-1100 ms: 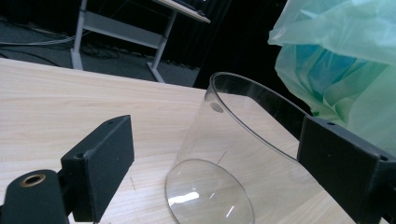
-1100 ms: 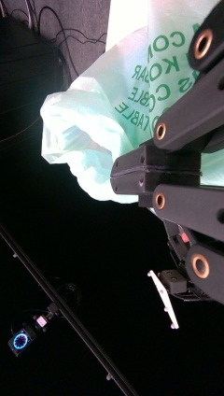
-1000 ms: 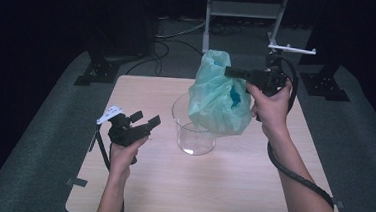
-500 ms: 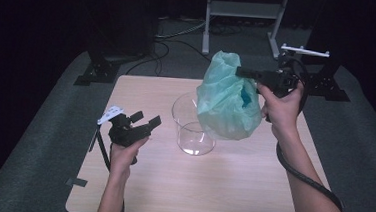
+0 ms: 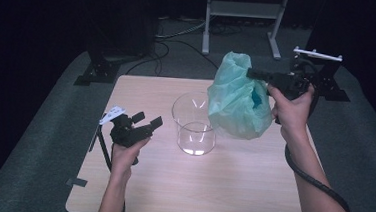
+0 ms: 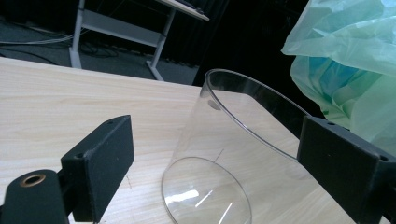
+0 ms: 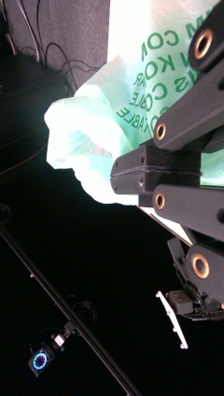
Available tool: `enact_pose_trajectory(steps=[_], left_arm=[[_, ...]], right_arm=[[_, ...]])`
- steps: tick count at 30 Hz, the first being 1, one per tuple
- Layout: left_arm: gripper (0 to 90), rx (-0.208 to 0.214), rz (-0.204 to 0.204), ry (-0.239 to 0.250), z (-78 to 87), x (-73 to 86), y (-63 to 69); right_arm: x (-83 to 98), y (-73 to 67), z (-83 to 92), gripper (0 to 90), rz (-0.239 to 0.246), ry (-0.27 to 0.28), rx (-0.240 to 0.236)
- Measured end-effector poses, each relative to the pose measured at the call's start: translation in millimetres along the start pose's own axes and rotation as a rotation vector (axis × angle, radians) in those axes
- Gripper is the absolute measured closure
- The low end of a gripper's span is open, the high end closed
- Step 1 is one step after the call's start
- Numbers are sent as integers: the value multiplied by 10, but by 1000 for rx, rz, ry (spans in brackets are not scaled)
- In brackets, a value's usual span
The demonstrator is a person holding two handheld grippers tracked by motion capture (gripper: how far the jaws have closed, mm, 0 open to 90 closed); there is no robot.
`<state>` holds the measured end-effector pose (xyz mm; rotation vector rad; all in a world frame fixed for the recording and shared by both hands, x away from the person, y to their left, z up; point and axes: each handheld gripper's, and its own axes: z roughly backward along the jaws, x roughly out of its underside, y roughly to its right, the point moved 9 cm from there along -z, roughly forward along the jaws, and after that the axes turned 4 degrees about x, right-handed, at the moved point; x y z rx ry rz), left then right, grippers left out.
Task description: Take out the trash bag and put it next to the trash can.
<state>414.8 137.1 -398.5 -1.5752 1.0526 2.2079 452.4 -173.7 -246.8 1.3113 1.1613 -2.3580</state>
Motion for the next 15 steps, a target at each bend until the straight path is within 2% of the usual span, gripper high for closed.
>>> enact_pose_trajectory(steps=[15], left_arm=[[99, 1, 0, -3, -16, 11, 17]], right_arm=[[-15, 156, 148, 900, -15, 19, 27]])
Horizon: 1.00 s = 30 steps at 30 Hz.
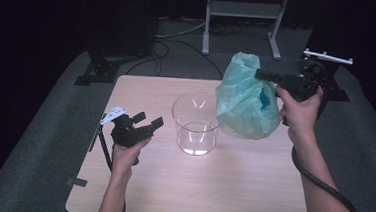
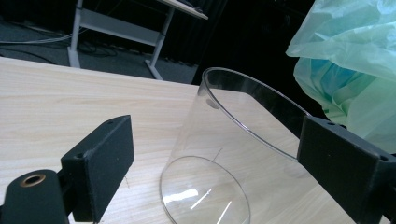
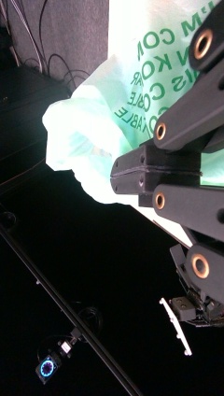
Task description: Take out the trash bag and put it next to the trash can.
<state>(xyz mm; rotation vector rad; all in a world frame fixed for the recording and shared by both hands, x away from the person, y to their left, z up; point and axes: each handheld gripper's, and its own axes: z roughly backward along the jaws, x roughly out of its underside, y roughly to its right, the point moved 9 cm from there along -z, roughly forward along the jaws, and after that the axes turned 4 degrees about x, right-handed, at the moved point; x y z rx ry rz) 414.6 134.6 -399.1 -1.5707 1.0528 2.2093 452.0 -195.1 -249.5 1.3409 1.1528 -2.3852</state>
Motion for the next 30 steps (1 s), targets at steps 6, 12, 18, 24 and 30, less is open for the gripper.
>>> enact_pose_trajectory(steps=[6, 12, 18, 24, 30], left_arm=[[99, 0, -2, 0, 6, -2, 2], [99, -1, -2, -1, 1, 2, 2], [98, 1, 0, -2, 0, 3, 4], [99, 2, -5, -3, 8, -1, 10], [99, 1, 0, 2, 8, -5, 2]], right_arm=[[37, 99, 29, 900, -17, -2, 12], [71, 191, 45, 900, -32, -3, 22], [109, 281, 59, 900, -45, -4, 31], [174, 372, 32, 900, -61, -10, 37], [216, 447, 18, 900, -74, -14, 44]])
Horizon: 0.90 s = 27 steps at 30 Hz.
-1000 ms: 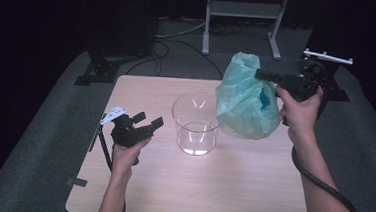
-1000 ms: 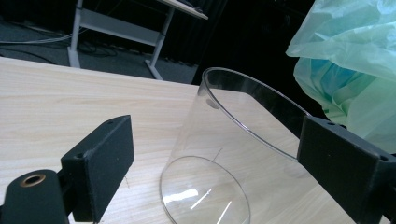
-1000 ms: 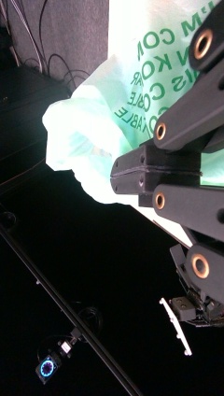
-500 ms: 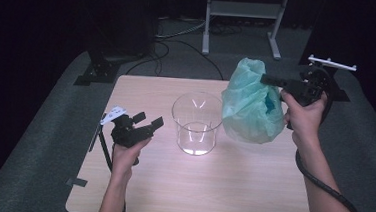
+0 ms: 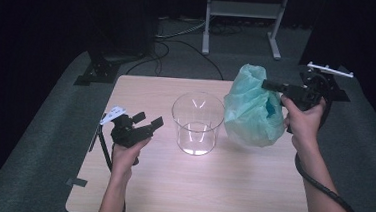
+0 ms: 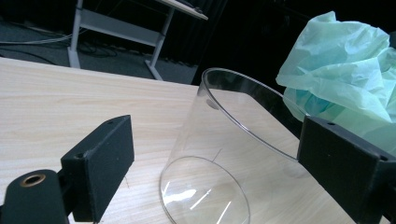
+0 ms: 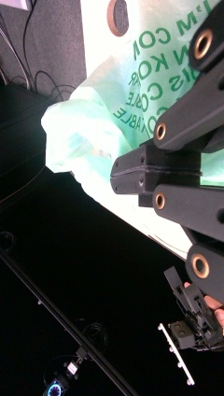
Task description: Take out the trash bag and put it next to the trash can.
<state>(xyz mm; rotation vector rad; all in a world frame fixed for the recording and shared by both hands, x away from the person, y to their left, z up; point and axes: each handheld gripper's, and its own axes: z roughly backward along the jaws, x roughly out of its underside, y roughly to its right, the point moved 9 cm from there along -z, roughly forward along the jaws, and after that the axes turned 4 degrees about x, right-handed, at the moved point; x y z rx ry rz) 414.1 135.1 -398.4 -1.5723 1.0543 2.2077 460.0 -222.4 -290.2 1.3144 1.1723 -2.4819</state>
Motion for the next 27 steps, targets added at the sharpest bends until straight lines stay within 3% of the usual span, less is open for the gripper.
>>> enact_pose_trajectory(steps=[27], left_arm=[[99, 0, 2, -1, -11, 10, 2]], right_arm=[[191, 316, -102, 900, -47, -31, 31]])
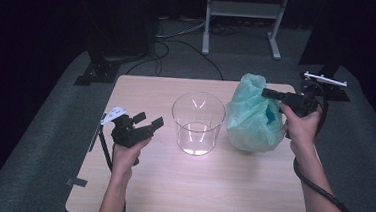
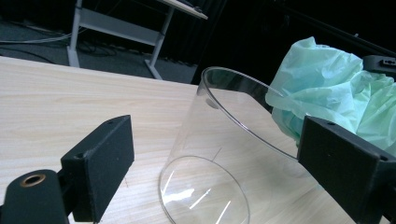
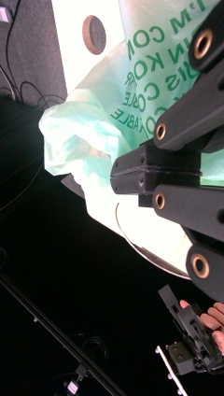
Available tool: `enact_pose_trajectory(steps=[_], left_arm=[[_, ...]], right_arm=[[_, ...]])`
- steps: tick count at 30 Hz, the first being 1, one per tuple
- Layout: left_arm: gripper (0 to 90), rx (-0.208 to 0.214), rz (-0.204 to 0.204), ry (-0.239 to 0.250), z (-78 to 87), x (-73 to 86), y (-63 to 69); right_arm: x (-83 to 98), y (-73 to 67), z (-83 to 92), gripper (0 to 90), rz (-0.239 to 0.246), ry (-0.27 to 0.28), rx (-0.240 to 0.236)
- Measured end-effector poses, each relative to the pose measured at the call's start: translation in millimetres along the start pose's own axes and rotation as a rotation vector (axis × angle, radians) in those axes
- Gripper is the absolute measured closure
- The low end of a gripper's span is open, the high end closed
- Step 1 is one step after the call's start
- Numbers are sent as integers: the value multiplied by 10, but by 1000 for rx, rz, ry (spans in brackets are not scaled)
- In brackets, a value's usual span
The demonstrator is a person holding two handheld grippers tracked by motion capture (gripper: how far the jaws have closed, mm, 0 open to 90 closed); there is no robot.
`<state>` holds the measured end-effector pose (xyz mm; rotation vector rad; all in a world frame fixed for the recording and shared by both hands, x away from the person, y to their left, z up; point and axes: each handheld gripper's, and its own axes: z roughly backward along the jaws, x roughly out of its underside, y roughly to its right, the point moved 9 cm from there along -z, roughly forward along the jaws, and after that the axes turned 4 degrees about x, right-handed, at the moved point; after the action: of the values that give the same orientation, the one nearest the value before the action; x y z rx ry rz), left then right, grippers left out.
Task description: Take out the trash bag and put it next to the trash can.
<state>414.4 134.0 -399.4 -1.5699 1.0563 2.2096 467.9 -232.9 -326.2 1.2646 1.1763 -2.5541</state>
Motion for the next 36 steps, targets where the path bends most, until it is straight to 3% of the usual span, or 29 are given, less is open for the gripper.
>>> enact_pose_trajectory(steps=[36], left_arm=[[99, 3, 1, -3, -9, 11, 14]], right_arm=[[249, 283, -252, 900, -46, -36, 27]])
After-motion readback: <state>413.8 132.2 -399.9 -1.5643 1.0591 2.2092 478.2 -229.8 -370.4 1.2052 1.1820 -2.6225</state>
